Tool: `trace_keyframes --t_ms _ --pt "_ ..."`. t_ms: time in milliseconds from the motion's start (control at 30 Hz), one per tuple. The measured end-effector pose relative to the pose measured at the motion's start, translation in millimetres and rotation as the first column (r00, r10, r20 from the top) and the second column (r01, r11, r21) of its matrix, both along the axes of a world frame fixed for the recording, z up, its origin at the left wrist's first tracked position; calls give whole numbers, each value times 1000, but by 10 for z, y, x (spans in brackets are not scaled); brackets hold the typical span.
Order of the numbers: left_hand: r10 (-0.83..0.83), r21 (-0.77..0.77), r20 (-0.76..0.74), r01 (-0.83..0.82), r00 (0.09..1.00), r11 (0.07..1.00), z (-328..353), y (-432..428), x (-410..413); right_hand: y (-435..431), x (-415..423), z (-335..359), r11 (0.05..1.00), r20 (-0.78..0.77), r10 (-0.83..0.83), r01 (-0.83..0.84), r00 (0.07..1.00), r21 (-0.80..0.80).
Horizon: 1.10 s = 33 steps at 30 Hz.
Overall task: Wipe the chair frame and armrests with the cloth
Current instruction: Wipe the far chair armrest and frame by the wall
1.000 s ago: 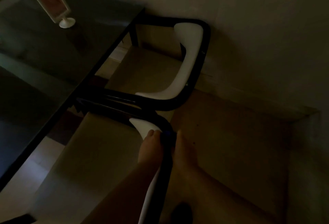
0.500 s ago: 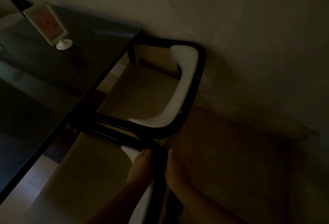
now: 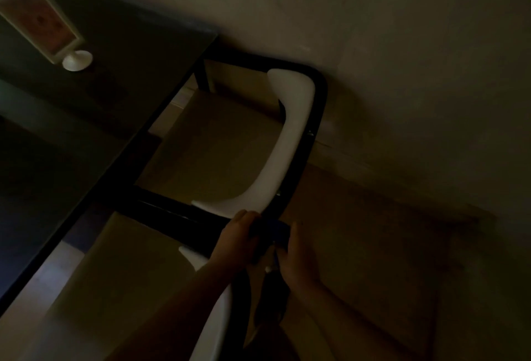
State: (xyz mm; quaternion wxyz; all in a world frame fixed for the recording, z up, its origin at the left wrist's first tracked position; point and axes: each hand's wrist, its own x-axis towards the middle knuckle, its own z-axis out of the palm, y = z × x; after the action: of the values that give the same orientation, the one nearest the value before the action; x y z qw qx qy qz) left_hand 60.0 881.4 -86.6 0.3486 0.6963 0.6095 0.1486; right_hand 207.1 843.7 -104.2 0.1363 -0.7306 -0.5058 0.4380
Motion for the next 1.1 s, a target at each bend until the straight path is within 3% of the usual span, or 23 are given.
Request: trace_keyframes --t_ms 100,333,533,633,800,900,1100 --pt "-37 -28 -3 37 999 999 -56 276 73 229 2 -69 997 21 -60 59 998 47" --pt "-129 -37 -150 125 980 991 -369 608 64 499 -44 -297 1000 84 8 -8 996 1" --pt "-162 55 -182 175 970 983 -487 770 143 654 44 -499 985 106 95 -78 990 -152" --pt "-159 60 -175 171 972 983 -461 969 243 802 147 -542 997 164 56 -47 985 -59" --pt "-153 35 -179 162 972 986 -497 1365 535 1171 363 -572 999 293 26 -13 956 -46" --pt "-95 53 -205 108 974 993 -538 1804 796 1618 535 -598 994 260 -106 102 960 30" --pt "-32 133 -206 61 978 989 -527 2848 1351 2767 1051 -650 985 114 -132 117 985 130"
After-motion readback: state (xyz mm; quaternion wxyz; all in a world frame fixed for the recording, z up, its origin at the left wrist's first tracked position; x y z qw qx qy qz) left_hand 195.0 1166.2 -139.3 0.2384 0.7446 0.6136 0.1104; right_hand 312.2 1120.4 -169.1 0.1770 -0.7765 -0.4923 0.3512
